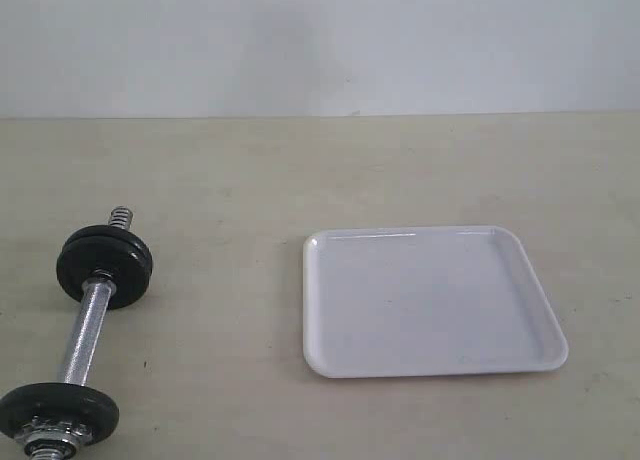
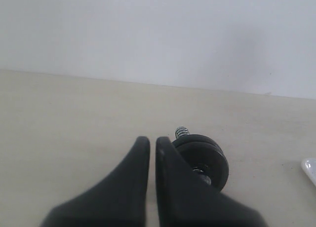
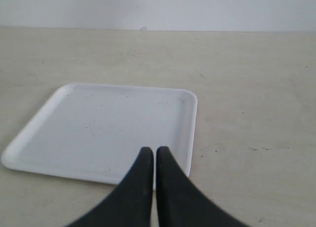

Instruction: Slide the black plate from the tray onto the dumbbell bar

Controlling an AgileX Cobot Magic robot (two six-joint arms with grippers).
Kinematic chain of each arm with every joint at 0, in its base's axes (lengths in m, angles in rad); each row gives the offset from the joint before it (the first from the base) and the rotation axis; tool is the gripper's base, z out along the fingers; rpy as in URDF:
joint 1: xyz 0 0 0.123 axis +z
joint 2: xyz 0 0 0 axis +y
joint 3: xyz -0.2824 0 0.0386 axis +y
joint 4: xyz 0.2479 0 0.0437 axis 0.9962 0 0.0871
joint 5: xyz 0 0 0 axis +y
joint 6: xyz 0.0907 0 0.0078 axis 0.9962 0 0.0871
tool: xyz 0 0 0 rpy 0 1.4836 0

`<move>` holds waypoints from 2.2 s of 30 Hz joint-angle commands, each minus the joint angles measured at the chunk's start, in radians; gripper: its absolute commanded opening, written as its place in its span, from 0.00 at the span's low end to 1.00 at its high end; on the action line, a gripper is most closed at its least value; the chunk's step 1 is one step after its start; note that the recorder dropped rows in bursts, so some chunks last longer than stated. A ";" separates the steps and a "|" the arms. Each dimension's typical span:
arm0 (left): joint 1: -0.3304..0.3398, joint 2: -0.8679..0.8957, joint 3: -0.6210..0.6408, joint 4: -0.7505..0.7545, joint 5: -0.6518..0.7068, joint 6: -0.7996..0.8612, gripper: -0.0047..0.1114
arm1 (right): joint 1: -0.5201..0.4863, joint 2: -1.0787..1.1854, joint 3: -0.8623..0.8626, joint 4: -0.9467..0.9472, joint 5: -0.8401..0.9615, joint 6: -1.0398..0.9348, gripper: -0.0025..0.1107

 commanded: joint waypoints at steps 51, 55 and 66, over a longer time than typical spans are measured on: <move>0.004 -0.004 0.004 -0.001 -0.008 0.004 0.08 | -0.179 -0.004 -0.001 0.000 -0.006 0.004 0.02; 0.004 -0.004 0.004 -0.001 -0.008 0.004 0.08 | -0.179 -0.004 -0.001 0.000 -0.006 0.004 0.02; 0.004 -0.004 0.004 -0.001 -0.008 0.004 0.08 | -0.179 -0.004 -0.001 0.000 -0.006 0.004 0.02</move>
